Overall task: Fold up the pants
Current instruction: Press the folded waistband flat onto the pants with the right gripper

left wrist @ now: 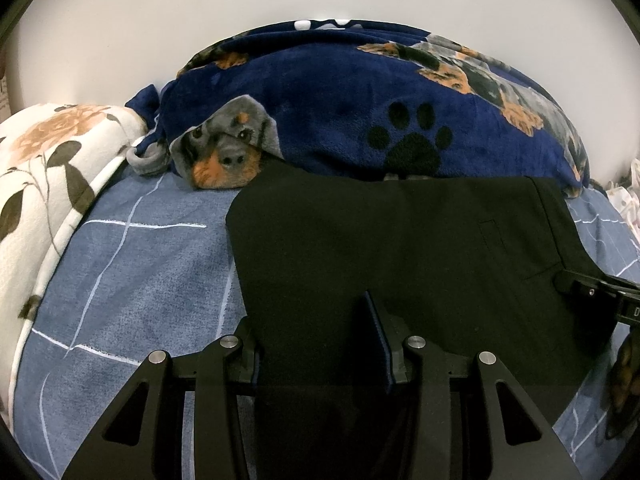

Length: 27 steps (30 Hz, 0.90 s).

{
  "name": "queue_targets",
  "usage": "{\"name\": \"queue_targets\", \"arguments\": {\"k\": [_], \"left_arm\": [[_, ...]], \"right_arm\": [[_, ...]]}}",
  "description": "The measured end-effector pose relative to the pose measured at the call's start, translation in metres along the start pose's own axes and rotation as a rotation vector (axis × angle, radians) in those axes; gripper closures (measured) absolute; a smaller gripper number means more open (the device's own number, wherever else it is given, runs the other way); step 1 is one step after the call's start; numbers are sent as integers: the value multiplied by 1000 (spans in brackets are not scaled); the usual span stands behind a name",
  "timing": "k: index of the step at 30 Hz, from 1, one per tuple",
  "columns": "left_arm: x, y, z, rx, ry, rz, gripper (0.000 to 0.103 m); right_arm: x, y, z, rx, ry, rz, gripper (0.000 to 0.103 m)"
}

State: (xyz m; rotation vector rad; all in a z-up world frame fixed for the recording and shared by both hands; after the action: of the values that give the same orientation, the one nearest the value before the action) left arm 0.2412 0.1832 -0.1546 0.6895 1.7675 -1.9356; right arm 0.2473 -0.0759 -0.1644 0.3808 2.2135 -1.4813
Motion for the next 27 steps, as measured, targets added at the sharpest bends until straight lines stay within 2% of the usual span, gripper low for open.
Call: {"name": "queue_targets", "arguments": {"k": [27], "left_arm": [[0, 0, 0, -1, -1, -1, 60]], "right_arm": [[0, 2, 0, 2, -8, -4, 52]]}}
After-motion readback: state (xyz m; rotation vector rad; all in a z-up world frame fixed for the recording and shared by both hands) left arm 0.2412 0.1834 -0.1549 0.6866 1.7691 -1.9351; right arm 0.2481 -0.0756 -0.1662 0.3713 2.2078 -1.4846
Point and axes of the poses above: each gripper's, at about its wrist camera, not at the fingertips, and y roughly the way its jaws point, z to its right, x to its underside, the point moved 3 cm from there along y, roughly the way its jaws point, and after that the axes turned 6 degrees about -z, right-handed, at the moved point
